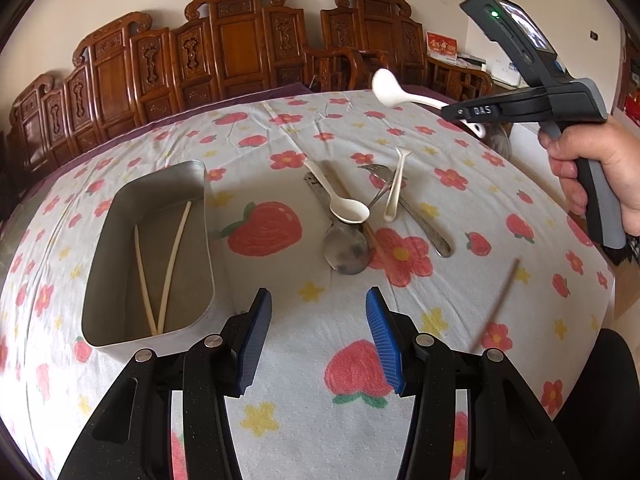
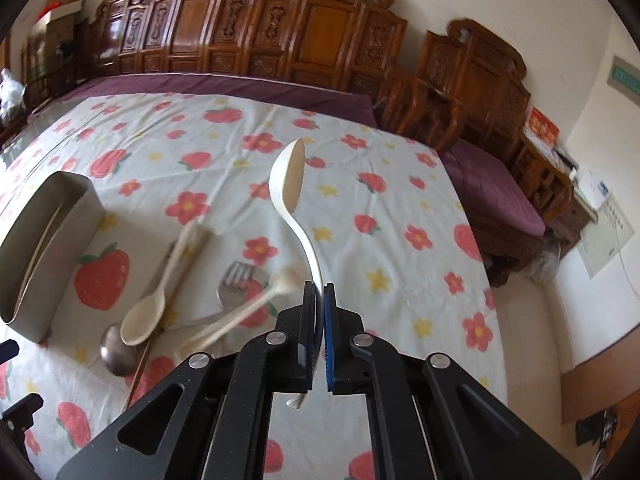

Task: Organize utensils
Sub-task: 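Lift the white spoon with the right tool while the left tool grasps a loose chopstick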

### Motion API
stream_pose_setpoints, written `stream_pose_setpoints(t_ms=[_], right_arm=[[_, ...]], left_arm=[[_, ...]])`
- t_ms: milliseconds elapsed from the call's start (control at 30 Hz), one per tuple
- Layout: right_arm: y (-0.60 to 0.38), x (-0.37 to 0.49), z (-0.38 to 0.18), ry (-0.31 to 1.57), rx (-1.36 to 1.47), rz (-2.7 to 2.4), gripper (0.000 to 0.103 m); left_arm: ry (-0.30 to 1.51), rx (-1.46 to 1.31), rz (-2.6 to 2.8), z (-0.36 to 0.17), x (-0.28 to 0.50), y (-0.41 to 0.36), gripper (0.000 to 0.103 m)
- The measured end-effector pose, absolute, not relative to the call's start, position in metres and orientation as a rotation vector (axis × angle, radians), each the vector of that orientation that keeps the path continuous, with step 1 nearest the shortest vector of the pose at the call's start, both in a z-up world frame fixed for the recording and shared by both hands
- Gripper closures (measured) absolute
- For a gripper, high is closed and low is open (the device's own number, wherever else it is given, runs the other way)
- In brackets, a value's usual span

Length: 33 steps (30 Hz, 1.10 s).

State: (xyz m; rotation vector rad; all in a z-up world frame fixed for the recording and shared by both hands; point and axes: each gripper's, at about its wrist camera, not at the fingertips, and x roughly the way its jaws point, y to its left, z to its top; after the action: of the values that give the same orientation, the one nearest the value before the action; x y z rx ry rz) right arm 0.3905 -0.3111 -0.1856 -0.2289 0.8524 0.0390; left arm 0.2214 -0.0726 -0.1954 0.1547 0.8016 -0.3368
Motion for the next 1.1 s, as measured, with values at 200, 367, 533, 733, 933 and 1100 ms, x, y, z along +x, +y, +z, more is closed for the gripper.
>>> stream_pose_setpoints(t_ms=[200, 367, 533, 733, 933, 1100], right_arm=[[-0.327, 0.344, -0.21, 0.875, -0.113, 0.057, 0.098], [-0.336, 0.316, -0.219, 0.894, -0.079, 0.079, 0.098], [-0.345, 0.292, -0.204, 0.878, -0.054, 0.102, 0.098], [-0.36, 0.263, -0.195, 0.877, -0.046, 0.11, 0.098], [-0.374, 0.246, -0.202, 0.891, -0.009, 0.11, 0.098], [-0.376, 0.247, -0.199, 0.875, 0.027, 0.136, 0.098]], left_arm=[[0.835, 0.132, -0.417, -0.196, 0.21, -0.086, 0.056], [0.831, 0.173, -0.453, -0.194, 0.192, -0.109, 0.056], [0.85, 0.197, -0.475, -0.197, 0.18, -0.124, 0.056], [0.925, 0.169, -0.536, -0.209, 0.171, -0.139, 0.056], [1.0, 0.185, -0.581, -0.23, 0.164, -0.151, 0.056], [1.017, 0.248, -0.567, -0.241, 0.158, -0.162, 0.062]])
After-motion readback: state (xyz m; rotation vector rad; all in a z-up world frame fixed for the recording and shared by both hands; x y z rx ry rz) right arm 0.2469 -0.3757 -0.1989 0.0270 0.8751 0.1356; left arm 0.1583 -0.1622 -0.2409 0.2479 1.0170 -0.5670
